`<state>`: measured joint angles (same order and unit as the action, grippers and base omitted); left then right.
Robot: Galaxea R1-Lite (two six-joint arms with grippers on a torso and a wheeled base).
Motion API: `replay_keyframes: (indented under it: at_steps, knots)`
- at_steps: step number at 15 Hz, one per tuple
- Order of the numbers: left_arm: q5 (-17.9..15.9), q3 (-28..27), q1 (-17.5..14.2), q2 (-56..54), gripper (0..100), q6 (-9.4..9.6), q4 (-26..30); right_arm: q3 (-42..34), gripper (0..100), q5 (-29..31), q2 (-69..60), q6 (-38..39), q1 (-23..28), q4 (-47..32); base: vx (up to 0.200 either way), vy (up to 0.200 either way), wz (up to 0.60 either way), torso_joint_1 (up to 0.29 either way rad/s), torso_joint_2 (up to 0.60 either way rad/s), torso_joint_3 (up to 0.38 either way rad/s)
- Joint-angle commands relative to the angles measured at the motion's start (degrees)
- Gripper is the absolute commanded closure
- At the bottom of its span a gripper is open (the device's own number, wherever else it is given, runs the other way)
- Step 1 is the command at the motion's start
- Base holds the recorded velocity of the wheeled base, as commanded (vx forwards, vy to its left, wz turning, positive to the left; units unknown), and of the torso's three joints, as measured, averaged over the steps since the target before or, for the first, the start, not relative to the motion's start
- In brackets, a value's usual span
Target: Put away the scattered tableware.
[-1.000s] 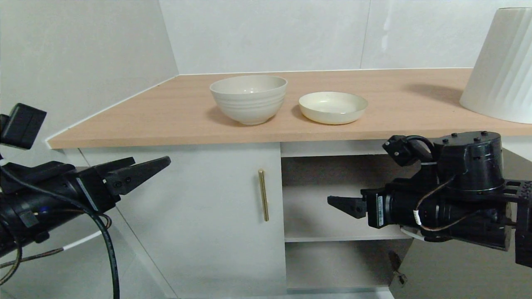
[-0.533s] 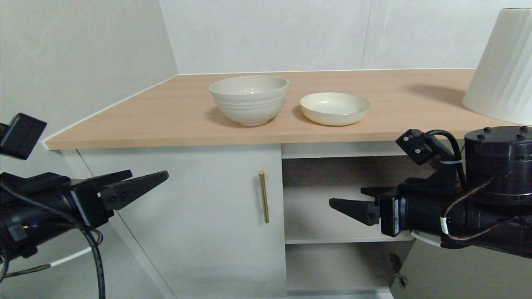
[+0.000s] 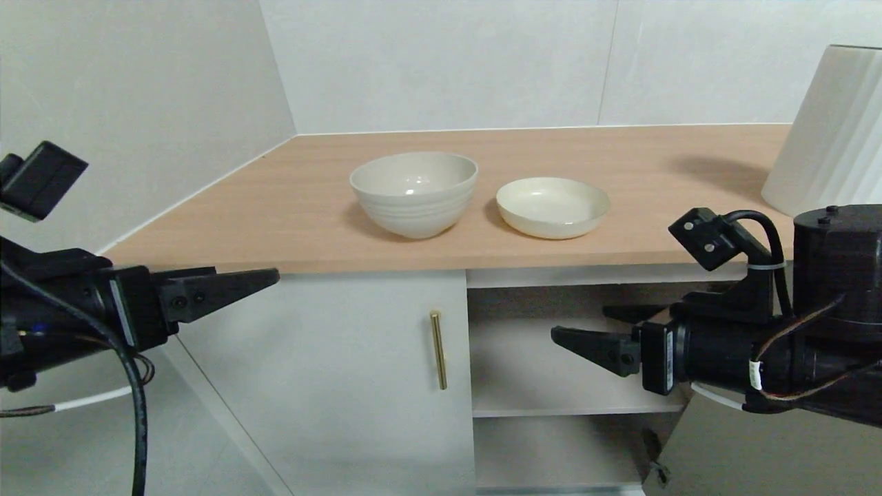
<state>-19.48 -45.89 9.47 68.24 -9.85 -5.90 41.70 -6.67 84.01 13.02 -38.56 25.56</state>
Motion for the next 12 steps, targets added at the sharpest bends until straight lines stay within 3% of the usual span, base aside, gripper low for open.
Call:
replay_keyframes:
  at_steps: [1, 3, 4, 9, 10, 12]
  knots:
    - [-0.1, -0.9, 0.6, 3.2, 0, -2.19, -0.3, 0.0, 0, 0.0, -0.1, 0.0, 0.2, 0.0, 0.0, 0.0, 0.0, 0.11, -0.53, -0.29]
    - [-0.1, -2.5, 2.2, 4.7, 0, -8.43, -0.4, -0.3, 0, -0.1, 0.4, 0.0, 0.2, 0.0, 0.0, 0.0, 0.0, 0.146, -0.5, -0.298]
    - [-0.1, -3.2, 2.3, 5.3, 0, -10.36, -0.4, -0.3, 0, -0.1, 0.5, 0.0, 0.2, 0.0, 0.0, 0.0, 0.0, 0.188, -0.46, -0.305]
    - [0.1, -3.9, 3.4, 10.7, 0, -18.63, -4.9, -0.2, 0, -0.1, 1.2, 0.0, 0.2, 0.1, 0.0, 0.0, 0.0, 0.185, -0.46, -0.283]
    - [0.1, -4.0, 3.6, 10.9, 0, -19.42, -5.2, -0.2, 0, -0.1, 1.2, 0.0, 0.2, 0.2, 0.0, 0.0, 0.0, 0.207, -0.48, -0.281]
    - [0.1, -4.8, 5.2, 12.3, 0, -23.46, -5.9, 0.0, 0, 0.0, 2.3, 0.0, 0.9, 0.6, 0.0, 0.0, 0.0, 0.127, -0.32, -0.186]
